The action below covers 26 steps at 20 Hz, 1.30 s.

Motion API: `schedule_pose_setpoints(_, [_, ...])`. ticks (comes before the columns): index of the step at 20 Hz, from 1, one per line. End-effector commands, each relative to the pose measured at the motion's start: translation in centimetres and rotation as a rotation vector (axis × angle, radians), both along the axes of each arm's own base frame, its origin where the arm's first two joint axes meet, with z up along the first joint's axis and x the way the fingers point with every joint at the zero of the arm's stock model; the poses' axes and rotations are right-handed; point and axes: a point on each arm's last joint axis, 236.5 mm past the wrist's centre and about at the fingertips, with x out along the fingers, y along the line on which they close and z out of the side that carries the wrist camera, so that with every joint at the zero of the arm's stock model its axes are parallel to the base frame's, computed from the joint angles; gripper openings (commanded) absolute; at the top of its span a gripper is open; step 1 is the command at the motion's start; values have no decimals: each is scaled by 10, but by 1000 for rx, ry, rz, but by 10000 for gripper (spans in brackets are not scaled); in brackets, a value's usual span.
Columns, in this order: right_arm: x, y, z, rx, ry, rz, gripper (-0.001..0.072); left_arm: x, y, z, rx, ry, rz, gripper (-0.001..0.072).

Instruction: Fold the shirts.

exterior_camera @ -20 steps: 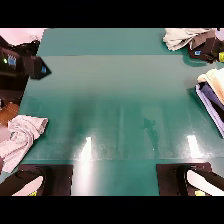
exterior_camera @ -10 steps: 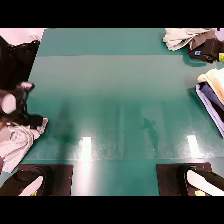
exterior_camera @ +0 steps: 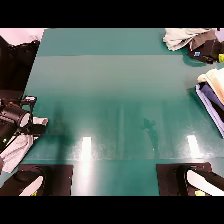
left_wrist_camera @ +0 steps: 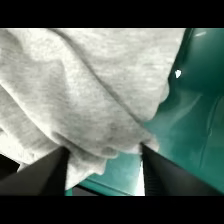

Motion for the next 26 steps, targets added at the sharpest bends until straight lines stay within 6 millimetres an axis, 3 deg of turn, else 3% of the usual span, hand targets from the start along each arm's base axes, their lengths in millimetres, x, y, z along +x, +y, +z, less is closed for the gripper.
schedule_pose_setpoints(1, [-2,1,-1,-1,6,6,15,8,2,-2,8,-36,-3,230])
schedule_pose_setpoints(2, [-2,1,-1,-1,6,6,15,10,1,-2,6,-43,-7,59])
schedule_pose_setpoints(3, [-2,1,-1,-1,6,6,15,11,1,-2,5,-47,-9,22])
schedule_pose_setpoints(6, [-3,2,-2,-1,11,9,15,14,-7,6,-30,-60,6,21])
schedule_pose_setpoints(8, [0,1,1,1,-4,0,15,38,-44,33,-180,-122,-70,21])
schedule_pose_setpoints(10, [3,-1,9,2,-38,-16,14,72,-104,96,-404,-259,-228,21])
schedule_pose_setpoints(12, [8,-4,24,4,-100,-46,15,96,-172,200,-656,-486,-409,21])
schedule_pose_setpoints(13, [10,-7,33,4,-136,-63,15,97,-201,252,-767,-596,-518,21])
schedule_pose_setpoints(15, [11,-10,50,7,-203,-92,14,75,-248,349,-963,-784,-724,21])
schedule_pose_setpoints(16, [12,-12,58,8,-232,-105,15,61,-262,385,-1041,-849,-785,21])
schedule_pose_setpoints(18, [12,-14,72,10,-283,-127,15,41,-277,424,-1104,-920,-868,21])
schedule_pose_setpoints(20, [11,-16,82,11,-319,-142,14,32,-295,436,-1144,-935,-924,21])
schedule_pose_setpoints(22, [11,-17,87,13,-334,-147,14,34,-322,429,-1191,-893,-965,21])
schedule_pose_setpoints(24, [10,-16,85,12,-327,-142,14,48,-352,401,-1208,-799,-1010,21])
schedule_pose_setpoints(26, [8,-14,82,10,-313,-134,14,77,-369,358,-1171,-696,-1007,21])
